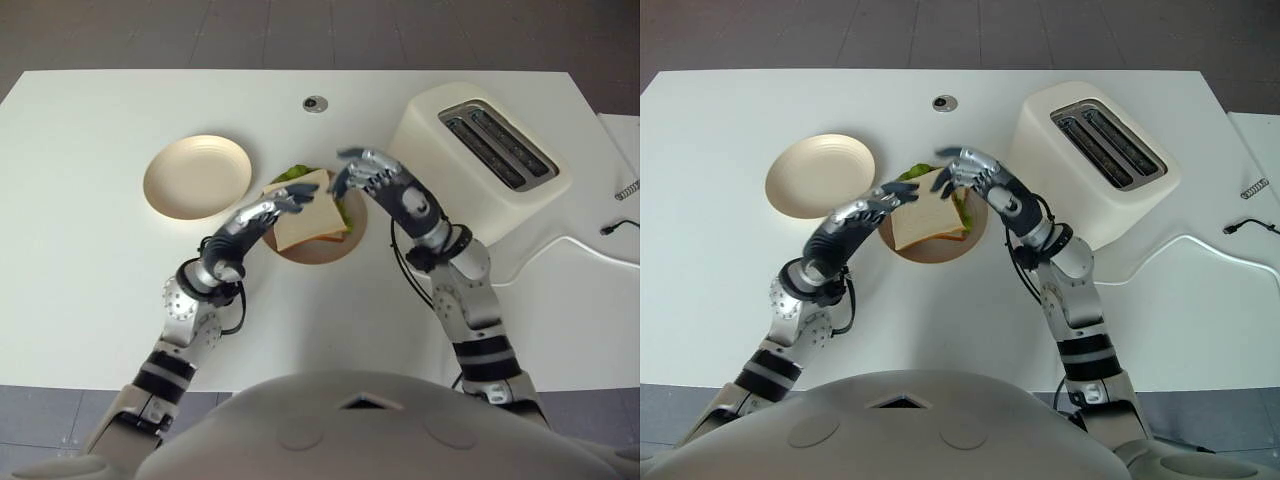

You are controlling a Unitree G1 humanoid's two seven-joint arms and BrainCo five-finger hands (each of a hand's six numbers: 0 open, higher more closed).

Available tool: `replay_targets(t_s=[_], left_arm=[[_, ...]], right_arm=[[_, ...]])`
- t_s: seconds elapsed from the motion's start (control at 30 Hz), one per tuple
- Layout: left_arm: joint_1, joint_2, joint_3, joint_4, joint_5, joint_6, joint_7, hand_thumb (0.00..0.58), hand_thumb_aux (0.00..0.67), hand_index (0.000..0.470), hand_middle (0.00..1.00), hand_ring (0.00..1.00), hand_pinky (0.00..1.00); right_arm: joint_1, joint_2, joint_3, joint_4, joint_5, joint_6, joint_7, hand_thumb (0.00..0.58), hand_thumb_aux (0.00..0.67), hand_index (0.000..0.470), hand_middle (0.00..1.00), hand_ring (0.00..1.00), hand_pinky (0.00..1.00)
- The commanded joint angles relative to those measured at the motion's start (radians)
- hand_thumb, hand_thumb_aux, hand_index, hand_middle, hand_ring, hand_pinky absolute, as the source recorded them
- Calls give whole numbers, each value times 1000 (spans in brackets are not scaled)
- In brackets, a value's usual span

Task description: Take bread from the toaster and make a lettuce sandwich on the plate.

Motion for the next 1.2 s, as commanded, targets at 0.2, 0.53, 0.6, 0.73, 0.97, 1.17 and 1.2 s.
replay_targets(t_s=[0.2, 0.53, 0.6, 0.73, 0.97, 1.17, 1.2], left_arm=[[-16, 89, -51, 382, 457, -37, -327, 580, 670, 470, 1000, 1000, 1000], [-247, 16, 9, 753, 1167, -64, 445, 580, 670, 470, 1000, 1000, 1000], [-318, -5, 31, 799, 1276, -11, 714, 445, 347, 243, 941, 941, 941], [-401, -60, 58, 879, 1356, 17, 1054, 0, 0, 0, 325, 325, 325], [-339, -193, 154, 730, 952, -222, 1129, 0, 0, 0, 0, 0, 0], [-139, -176, 53, 183, 123, -86, 661, 0, 0, 0, 0, 0, 0], [-114, -180, 56, 127, 26, -37, 585, 0, 0, 0, 0, 0, 0]], right_arm=[[75, -180, 160, 156, -263, -153, 274, 580, 670, 470, 1000, 1000, 1000], [-107, -70, 148, 607, -718, -292, -213, 580, 670, 470, 1000, 1000, 1000], [-166, -34, 125, 690, -790, -270, -389, 580, 670, 470, 1000, 1000, 1000], [-250, -2, 99, 768, -930, -285, -716, 569, 578, 405, 855, 855, 855], [-243, 9, -50, 601, -768, -463, -898, 0, 0, 0, 0, 0, 0], [-91, 29, 33, 244, -151, -494, -621, 0, 0, 0, 0, 0, 0], [-65, 33, 54, 207, -54, -457, -558, 0, 0, 0, 0, 0, 0]])
